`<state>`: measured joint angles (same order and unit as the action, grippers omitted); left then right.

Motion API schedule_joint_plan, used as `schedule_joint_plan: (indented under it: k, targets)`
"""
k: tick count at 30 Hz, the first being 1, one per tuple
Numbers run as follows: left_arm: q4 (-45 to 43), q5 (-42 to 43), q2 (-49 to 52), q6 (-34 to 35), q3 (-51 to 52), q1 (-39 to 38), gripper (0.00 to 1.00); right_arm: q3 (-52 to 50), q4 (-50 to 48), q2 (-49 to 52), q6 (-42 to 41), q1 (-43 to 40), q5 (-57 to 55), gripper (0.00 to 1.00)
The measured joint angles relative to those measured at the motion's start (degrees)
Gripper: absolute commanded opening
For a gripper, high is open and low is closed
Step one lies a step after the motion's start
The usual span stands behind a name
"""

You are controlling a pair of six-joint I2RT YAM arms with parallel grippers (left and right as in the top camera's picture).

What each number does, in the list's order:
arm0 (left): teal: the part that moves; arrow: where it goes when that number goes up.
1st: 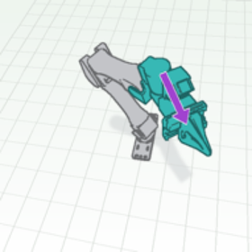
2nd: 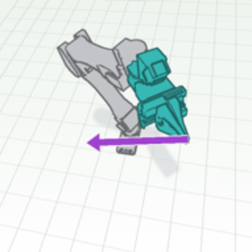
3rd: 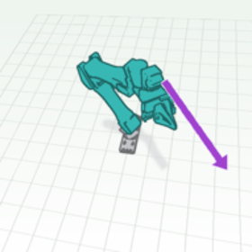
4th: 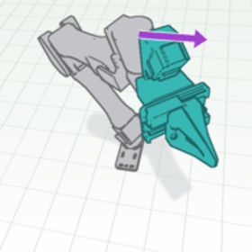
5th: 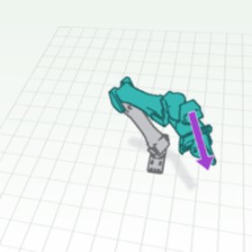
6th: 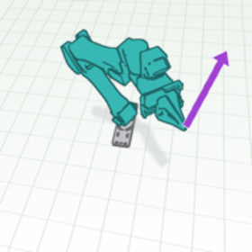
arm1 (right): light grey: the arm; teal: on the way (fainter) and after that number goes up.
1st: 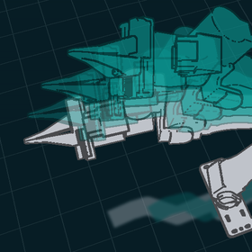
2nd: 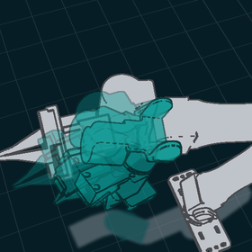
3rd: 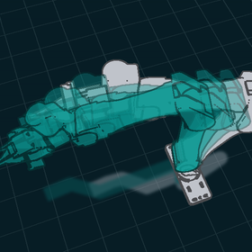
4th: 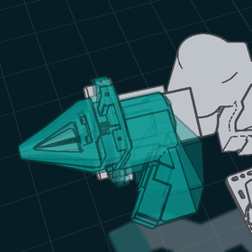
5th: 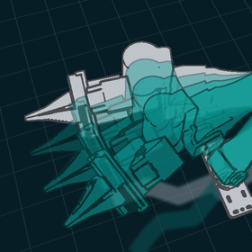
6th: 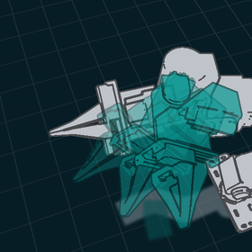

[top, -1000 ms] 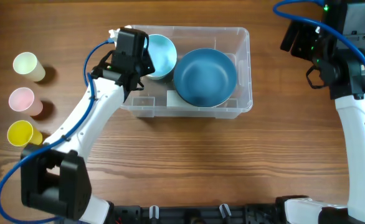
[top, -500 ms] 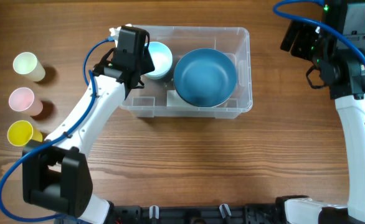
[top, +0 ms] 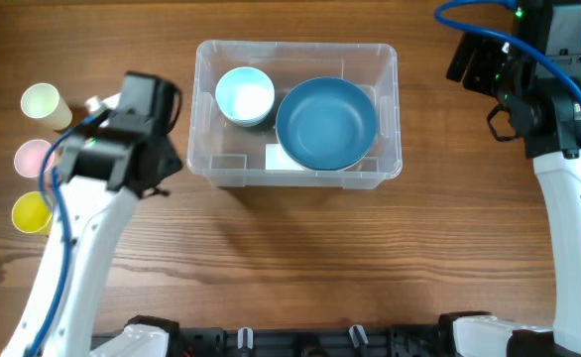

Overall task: Pack container
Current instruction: 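Release the light blue cup and move the left gripper to the yellow cup, then grasp the yellow cup's rim with the left gripper and lift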

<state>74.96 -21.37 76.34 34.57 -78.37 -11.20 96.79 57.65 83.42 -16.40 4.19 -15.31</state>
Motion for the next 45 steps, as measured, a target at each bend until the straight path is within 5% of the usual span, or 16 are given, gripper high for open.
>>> schedule_joint_plan:
  k: [8, 12, 17, 27, 30, 32, 35, 38, 41, 45]
  targets:
    - [6.05, -1.11, -10.25, 0.55, 0.0, 7.41, 0.6, 0.0, 0.0, 0.0, 0.0, 0.0, 0.02, 1.0]
    - [6.12, -0.44, -15.28, -2.97, 0.0, 12.35, 0.73, 0.0, 0.0, 0.0, 0.0, 0.0, 0.02, 1.0]
    - [3.13, 2.86, -20.85, -7.58, -0.02, 16.17, 0.68, 0.0, 0.0, 0.0, 0.0, 0.0, 0.02, 1.0]
    - [0.85, 4.63, -6.71, -9.64, 0.0, 16.79, 0.63, 0.0, 0.0, 0.0, 0.0, 0.0, 0.0, 1.0]
    - [-1.46, 4.31, -1.6, -8.52, 0.0, 21.22, 0.62, 0.0, 0.0, 0.0, 0.0, 0.0, 0.02, 1.0]
    - [-1.95, 5.64, -0.42, -8.63, 0.0, 24.98, 0.48, 0.0, 0.0, 0.0, 0.0, 0.0, 0.02, 1.0]
    - [-2.62, 10.12, 0.44, -11.61, 0.0, 31.17, 0.47, 0.0, 0.0, 0.0, 0.0, 0.0, 0.0, 1.0]
    - [-4.52, 13.44, 1.42, -13.73, 0.52, 36.61, 0.57, 0.0, 0.0, 0.0, 0.0, 0.0, 0.0, 1.0]
    - [-8.57, 14.71, 2.08, -16.09, 2.54, 40.57, 0.76, 0.0, 0.0, 0.0, 0.0, 0.0, 0.02, 1.0]
    - [-12.44, 15.32, 4.79, -18.88, 5.57, 44.61, 0.77, 0.0, 0.0, 0.0, 0.0, 0.0, 0.02, 0.99]
